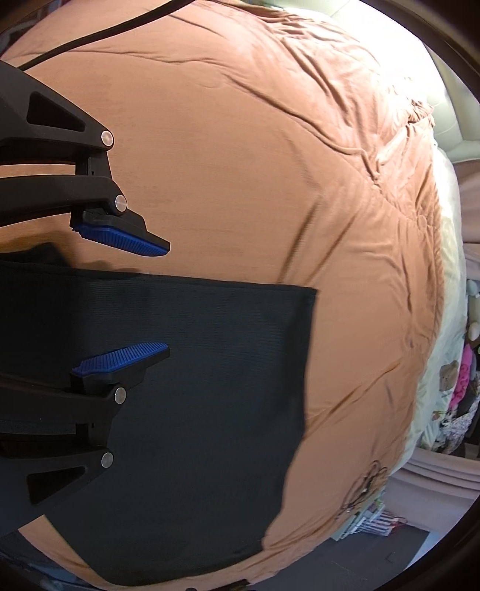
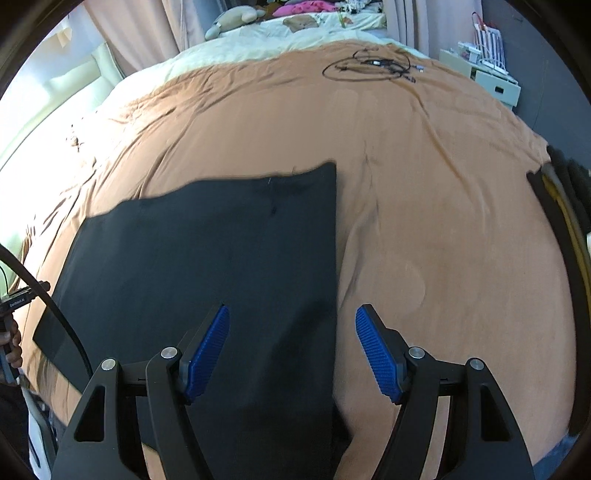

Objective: Fold small clothes

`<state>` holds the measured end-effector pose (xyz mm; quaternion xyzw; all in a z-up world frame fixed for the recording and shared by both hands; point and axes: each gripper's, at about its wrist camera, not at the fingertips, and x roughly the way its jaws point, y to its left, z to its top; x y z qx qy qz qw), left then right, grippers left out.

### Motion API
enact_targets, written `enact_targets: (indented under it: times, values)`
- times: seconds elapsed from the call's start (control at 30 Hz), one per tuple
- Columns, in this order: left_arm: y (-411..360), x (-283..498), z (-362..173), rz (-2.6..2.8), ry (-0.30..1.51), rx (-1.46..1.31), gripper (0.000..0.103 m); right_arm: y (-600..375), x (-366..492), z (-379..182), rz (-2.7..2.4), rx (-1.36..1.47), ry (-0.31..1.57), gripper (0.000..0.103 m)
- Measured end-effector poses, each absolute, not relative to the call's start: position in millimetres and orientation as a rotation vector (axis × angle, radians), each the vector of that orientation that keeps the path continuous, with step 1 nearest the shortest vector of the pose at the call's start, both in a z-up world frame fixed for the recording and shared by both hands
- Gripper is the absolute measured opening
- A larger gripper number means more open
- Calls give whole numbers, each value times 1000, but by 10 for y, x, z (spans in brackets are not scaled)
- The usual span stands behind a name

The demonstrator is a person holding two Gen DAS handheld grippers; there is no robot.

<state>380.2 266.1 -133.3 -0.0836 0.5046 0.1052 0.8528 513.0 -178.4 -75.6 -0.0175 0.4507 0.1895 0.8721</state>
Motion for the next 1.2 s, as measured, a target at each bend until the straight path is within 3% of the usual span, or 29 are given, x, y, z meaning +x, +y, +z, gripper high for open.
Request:
enact_targets:
  times: [0.77,1.0,1.2]
  values:
    - [2718,2731,-1603,286,1101,-174,53,-2170,4313,-1094,240,-134,1020,69]
    - [2825,2526,-1411,304,1037,-223,53,-2380,4053,-961,307,-2,970,69]
    - [2908,2514,-1414,234,996,-407,53,-2652,4014,-1045,422,270,991,59]
